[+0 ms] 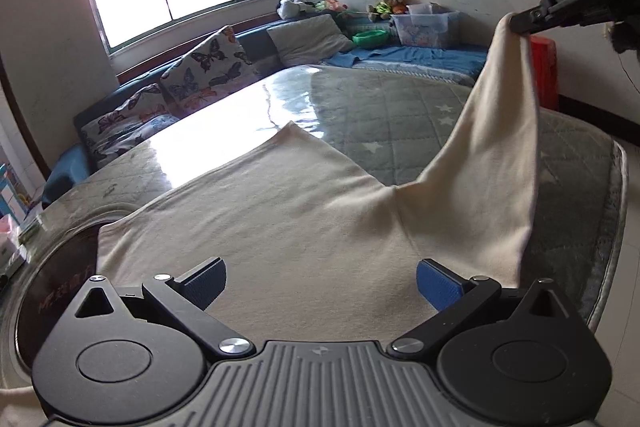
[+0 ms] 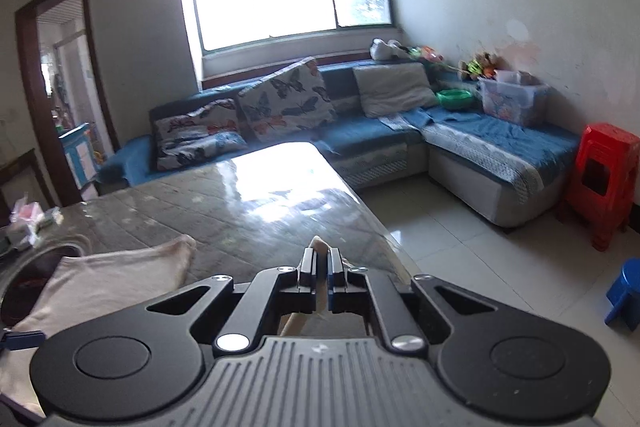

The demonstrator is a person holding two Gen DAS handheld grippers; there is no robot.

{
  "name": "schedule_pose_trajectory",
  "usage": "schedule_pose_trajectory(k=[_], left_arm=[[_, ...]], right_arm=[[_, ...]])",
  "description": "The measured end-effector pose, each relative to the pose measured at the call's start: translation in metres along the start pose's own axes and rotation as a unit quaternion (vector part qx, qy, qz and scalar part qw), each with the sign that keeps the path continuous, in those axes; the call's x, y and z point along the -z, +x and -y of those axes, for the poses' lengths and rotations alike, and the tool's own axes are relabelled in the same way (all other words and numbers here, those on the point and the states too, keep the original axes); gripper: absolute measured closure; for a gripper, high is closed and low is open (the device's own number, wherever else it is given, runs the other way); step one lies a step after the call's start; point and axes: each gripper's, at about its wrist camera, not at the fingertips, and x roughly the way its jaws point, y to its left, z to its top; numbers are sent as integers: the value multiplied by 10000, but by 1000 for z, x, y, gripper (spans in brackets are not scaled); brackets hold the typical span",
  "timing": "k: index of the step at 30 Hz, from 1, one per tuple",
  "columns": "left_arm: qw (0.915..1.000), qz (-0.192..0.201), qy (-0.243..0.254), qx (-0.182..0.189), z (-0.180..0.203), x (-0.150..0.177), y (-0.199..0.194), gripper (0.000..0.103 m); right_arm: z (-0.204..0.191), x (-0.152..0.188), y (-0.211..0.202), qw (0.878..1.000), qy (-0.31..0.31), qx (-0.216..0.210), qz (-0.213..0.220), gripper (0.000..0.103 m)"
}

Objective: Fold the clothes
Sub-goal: 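Grasp the sleeve with the right gripper and lift it up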

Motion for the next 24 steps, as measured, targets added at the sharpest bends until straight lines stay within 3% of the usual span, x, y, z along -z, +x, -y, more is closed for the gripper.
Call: schedule_pose_trajectory(k=[9,15,21,24], left_arm=[[9956,49,-773,-528,-67,26,-36,0],[9885,27,-1235,-873,-102,54,-61,0],[9824,-44,-1527,-1071,-118,76,-78,0],[9807,-39,-1601,-1119,-122,81,-82,0]], right_arm=[[-98,-31,-32,9873,-1115,-1117,194,99],[-195,-16,-25,9583,-1877,-2151,-81,99],[-269,28,2,9277,-2292,-2859,-710,99],[-289,52,13,9118,-2467,-3109,-1054,98]])
